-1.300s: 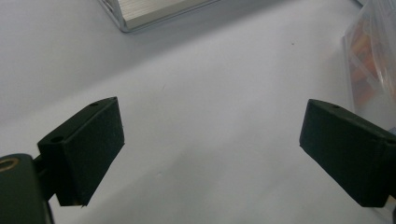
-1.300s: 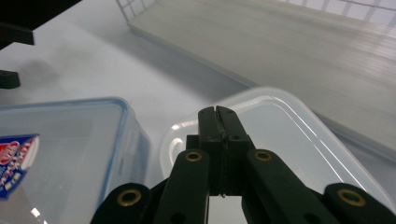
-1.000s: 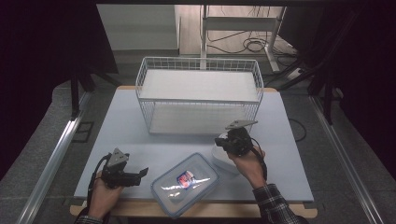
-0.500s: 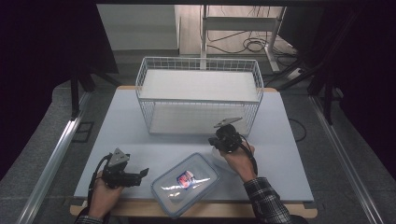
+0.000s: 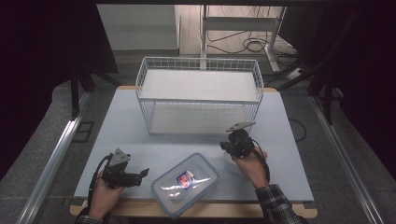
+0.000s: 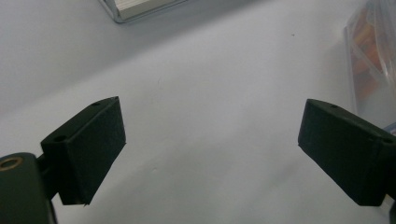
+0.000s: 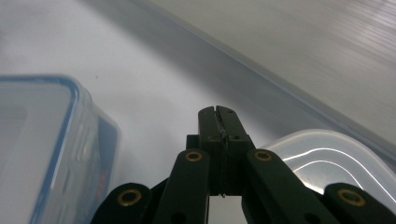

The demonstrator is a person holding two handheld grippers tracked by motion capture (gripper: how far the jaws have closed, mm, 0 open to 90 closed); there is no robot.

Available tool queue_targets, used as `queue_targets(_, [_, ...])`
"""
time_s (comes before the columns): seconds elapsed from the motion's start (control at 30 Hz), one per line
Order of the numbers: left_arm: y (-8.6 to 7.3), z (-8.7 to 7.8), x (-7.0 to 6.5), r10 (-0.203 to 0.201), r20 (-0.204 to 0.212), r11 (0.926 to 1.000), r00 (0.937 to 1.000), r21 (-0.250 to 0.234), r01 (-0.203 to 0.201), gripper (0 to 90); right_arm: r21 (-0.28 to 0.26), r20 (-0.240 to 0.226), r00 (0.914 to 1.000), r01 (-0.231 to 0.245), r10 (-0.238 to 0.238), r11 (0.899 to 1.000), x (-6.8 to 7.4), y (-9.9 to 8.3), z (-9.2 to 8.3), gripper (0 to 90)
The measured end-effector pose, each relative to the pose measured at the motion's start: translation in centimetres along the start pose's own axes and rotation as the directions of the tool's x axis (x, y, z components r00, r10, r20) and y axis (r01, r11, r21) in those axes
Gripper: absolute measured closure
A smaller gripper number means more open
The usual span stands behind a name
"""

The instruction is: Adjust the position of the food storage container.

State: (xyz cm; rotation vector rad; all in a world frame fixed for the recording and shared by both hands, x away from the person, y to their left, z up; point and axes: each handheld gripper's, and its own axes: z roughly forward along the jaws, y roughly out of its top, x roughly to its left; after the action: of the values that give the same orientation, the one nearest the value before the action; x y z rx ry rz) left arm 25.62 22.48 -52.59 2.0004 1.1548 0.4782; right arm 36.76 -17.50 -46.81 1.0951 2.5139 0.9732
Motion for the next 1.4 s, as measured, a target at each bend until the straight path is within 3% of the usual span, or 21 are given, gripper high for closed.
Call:
queue_targets(0.53, [0.1,-0.1,0.0,-0.013,0.003,0.9999,0.9999,0.010,0.013,8.4,-0.043,0.050,0.9942,-0.093,0.095,0.995,-2.7,-4.4,-4.1,89.4])
queue_targets(0.77, [0.2,-0.2,0.0,-0.035,0.013,0.9992,0.9993,0.022,0.034,9.9,-0.062,0.083,0.9859,-0.140,0.145,0.988,-4.1,-6.7,-6.4,89.4])
queue_targets(0.93, [0.2,-0.4,0.0,-0.045,0.014,0.9982,0.9989,0.041,0.044,10.0,-0.068,0.093,0.9832,-0.151,0.157,0.986,-4.4,-7.4,-7.1,89.4])
queue_targets(1.03, [0.0,-1.0,-0.2,-0.073,0.040,0.9968,0.9965,0.037,0.071,10.7,-0.066,0.112,0.9819,-0.146,0.153,0.987,-4.2,-7.5,-7.1,89.3])
queue_targets(1.07, [0.0,-1.0,-0.2,-0.073,0.040,0.9968,0.9965,0.037,0.071,12.6,-0.066,0.112,0.9819,-0.146,0.153,0.987,-4.2,-7.5,-7.1,89.3])
queue_targets(1.13, [-0.1,-1.6,-0.3,-0.093,0.076,0.9956,0.9928,0.021,0.091,19.3,-0.072,0.101,0.9844,-0.137,0.144,0.988,-3.8,-7.6,-7.2,89.3])
queue_targets(1.2, [-0.6,-2.5,-0.9,-0.087,0.116,0.9962,0.9895,0.016,0.085,28.0,-0.076,0.100,0.9853,-0.131,0.139,0.988,-3.4,-7.7,-7.2,89.3])
queue_targets(1.27, [-1.0,-3.1,-1.4,-0.075,0.138,0.9972,0.9875,0.020,0.073,40.9,-0.083,0.090,0.9870,-0.126,0.133,0.989,-3.1,-7.7,-7.3,89.0])
queue_targets(1.4, [-1.8,-4.2,-2.3,-0.060,0.211,0.9982,0.9756,0.015,0.058,68.8,-0.087,0.073,0.9905,-0.110,0.116,0.990,-2.1,-7.7,-7.2,88.7])
